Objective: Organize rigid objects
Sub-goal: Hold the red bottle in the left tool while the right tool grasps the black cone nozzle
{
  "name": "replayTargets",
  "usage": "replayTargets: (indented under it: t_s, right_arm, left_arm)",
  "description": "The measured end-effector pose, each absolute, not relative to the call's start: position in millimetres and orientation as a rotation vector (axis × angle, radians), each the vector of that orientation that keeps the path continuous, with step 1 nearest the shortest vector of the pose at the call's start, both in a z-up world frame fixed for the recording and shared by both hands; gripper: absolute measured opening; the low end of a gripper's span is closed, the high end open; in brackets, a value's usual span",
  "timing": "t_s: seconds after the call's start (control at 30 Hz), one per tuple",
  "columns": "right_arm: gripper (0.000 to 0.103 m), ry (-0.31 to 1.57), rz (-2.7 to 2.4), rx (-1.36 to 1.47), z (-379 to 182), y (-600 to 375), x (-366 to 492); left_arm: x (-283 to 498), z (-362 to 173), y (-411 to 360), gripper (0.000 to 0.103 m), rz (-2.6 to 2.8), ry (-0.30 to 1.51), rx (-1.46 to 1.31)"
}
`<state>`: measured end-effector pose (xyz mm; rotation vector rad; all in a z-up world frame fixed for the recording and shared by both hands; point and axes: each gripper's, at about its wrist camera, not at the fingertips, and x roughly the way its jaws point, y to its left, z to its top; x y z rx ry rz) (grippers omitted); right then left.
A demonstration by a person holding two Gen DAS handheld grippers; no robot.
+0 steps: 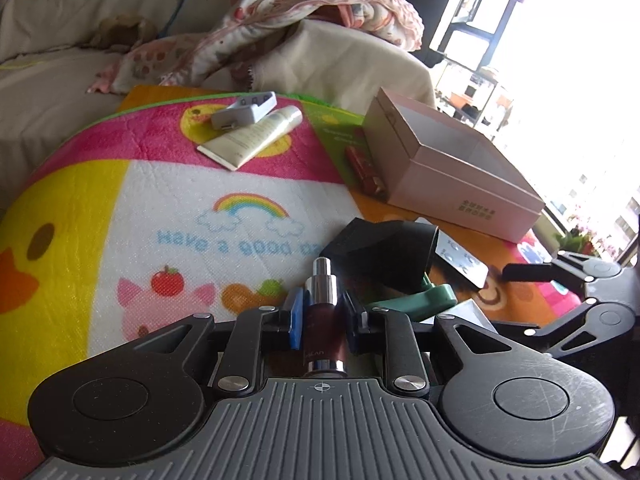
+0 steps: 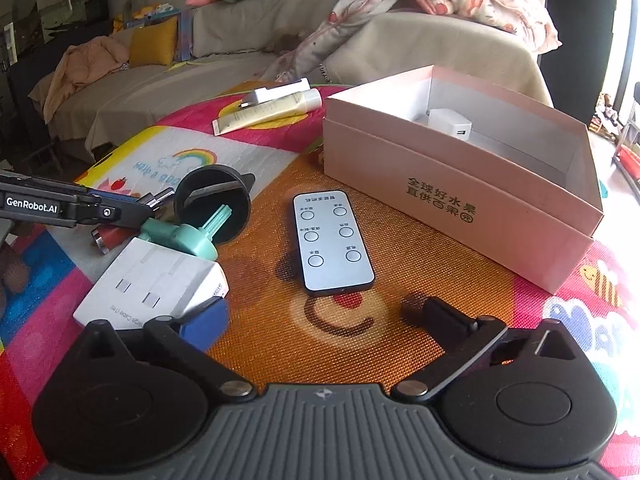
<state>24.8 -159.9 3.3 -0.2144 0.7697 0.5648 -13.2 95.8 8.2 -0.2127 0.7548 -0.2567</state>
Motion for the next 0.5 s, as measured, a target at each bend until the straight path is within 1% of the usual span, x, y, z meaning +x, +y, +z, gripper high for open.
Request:
replayTargets:
  t_s: [0.03, 0.07, 0.1, 0.13, 0.33, 0.47, 0.5]
  right_arm:
    - [0.102, 0.773, 0.569, -0.219, 4, -160, 25]
    - [0.096, 0.786, 0.573, -0.220, 6, -160, 25]
    - [0.086, 0.788, 0.567, -0.216, 10, -161, 25]
    - [0.084, 0.791, 0.565, -0.204, 14, -162, 24]
    - [0.084, 0.700, 0.639, -0.136, 45, -140, 25]
    - [0.083, 0.740, 0.686, -0.081, 45, -109, 50]
    - [0.081, 0.762, 0.689, -0.069, 42, -103, 57]
  left_arm:
    - [-13, 9, 92, 0.025, -0.250, 0.757, -0.190]
    - [-14, 10, 90, 0.025, -0.245, 0.757, -0.170]
    - [-14, 9, 88, 0.024, -0.241, 0.754, -0.155]
    - [-15, 9, 87, 0.024, -0.239, 0.751, -0.145]
    - [-20, 9, 77, 0.024, -0.227, 0.735, -0.063]
    - [-20, 8, 75, 0.024, -0.224, 0.730, -0.040]
    - [-20, 8, 75, 0.024, -0.224, 0.730, -0.042]
